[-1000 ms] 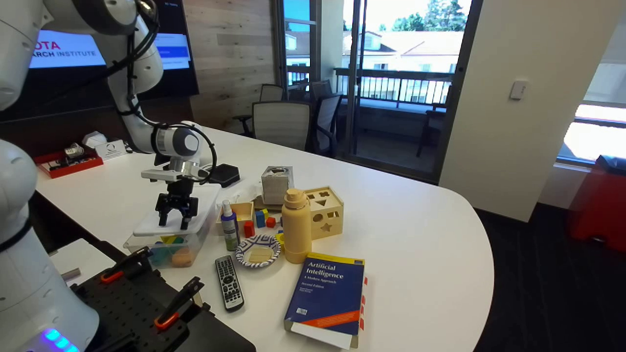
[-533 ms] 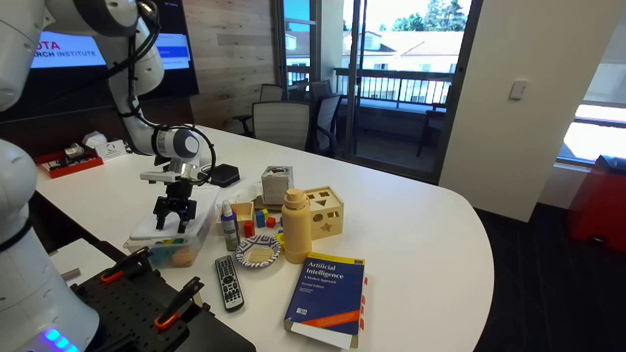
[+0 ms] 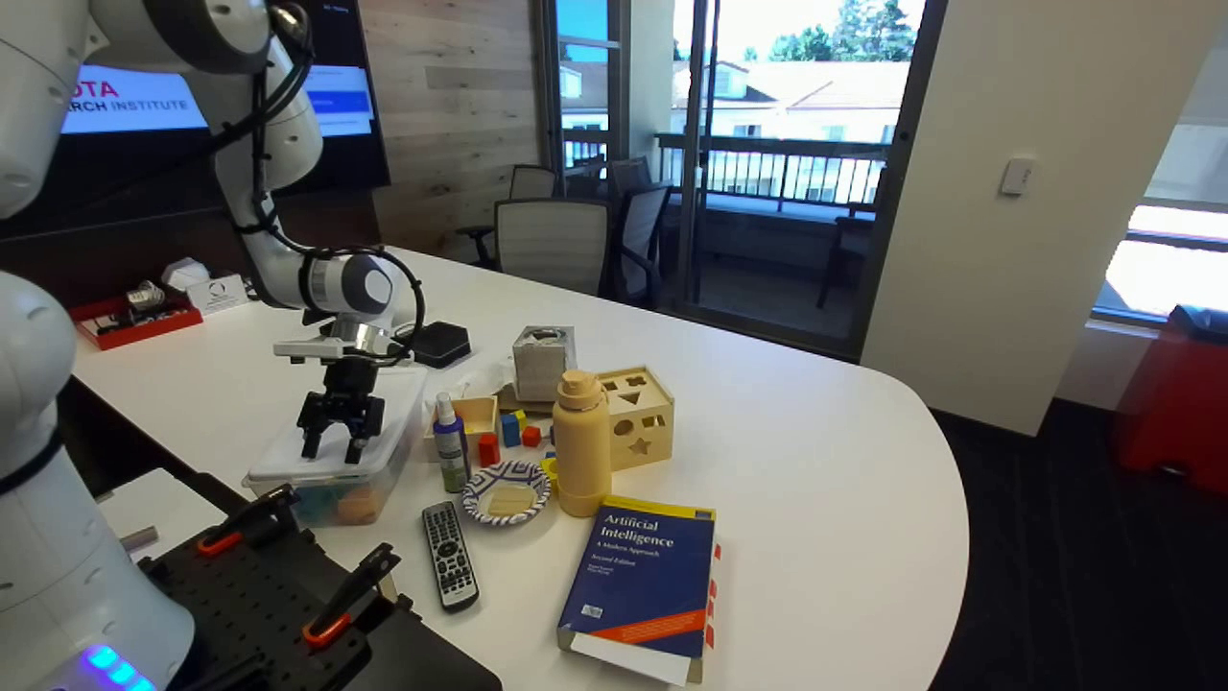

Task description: Slide the lid of the box to the left

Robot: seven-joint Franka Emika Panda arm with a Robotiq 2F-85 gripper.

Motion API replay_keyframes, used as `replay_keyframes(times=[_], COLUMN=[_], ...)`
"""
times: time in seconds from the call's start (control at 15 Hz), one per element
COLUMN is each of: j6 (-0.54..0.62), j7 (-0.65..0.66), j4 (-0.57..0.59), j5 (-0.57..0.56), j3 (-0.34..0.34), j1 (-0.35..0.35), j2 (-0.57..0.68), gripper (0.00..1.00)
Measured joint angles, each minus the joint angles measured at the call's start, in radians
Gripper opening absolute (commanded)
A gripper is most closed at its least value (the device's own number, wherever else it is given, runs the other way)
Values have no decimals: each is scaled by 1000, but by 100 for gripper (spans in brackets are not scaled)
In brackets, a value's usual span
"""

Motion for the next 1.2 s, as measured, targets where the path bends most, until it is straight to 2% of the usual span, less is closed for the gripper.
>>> replay_keyframes(times=[0.8, 1.2], j6=[-101, -97], j7=[0, 0], j4=[32, 46], j5=[0, 0], j3=[-1, -1], j1=[0, -1], j2=[36, 40], gripper=[100, 100])
